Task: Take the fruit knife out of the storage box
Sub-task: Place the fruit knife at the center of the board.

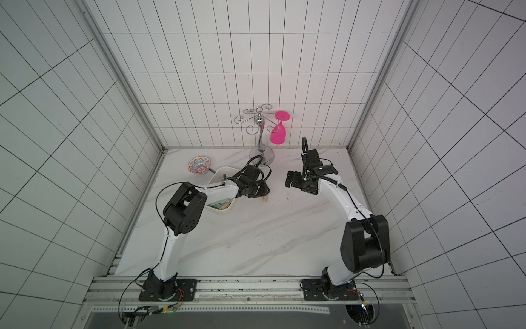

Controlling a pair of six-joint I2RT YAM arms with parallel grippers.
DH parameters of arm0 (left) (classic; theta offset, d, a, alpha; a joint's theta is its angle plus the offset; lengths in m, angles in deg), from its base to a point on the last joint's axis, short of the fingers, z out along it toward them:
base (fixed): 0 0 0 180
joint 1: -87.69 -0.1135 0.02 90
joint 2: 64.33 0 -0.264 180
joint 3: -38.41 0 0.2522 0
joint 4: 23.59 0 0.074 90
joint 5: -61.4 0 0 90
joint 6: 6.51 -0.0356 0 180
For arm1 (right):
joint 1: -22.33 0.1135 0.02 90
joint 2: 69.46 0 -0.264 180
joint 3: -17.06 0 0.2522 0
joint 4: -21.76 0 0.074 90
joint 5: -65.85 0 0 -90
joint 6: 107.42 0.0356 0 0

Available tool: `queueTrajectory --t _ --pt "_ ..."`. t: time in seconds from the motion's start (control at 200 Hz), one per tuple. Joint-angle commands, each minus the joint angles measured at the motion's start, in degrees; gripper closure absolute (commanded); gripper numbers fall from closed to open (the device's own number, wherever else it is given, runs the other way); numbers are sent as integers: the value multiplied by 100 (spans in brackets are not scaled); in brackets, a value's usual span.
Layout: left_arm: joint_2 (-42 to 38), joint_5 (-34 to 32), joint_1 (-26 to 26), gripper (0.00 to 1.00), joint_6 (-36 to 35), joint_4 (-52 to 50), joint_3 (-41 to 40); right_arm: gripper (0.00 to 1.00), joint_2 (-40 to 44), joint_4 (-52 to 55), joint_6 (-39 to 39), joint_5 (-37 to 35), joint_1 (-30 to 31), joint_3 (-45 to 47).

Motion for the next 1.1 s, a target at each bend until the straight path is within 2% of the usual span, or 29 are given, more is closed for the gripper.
queueTrajectory --t 0.0,0.22,0.51,0.72,0.86,1.094 --pt "-103 -272 20 63 44 -171 -167 2 -54 87 -41 53 -1 23" --pt "-270 -473 21 55 96 -195 -262 1 -50 88 -32 87 -1 23" --pt "-625 -632 40 54 50 -175 -316 1 12 79 -50 88 5 -1" --pt "-1217 -996 61 49 -263 -359 -258 1 109 95 -68 88 17 -45" --pt "-1686 -1503 43 48 -454 -655 -317 1 125 129 -76 113 34 -104" --pt "-2411 -1629 -354 46 -190 -1042 -901 1 81 169 -128 199 120 -142"
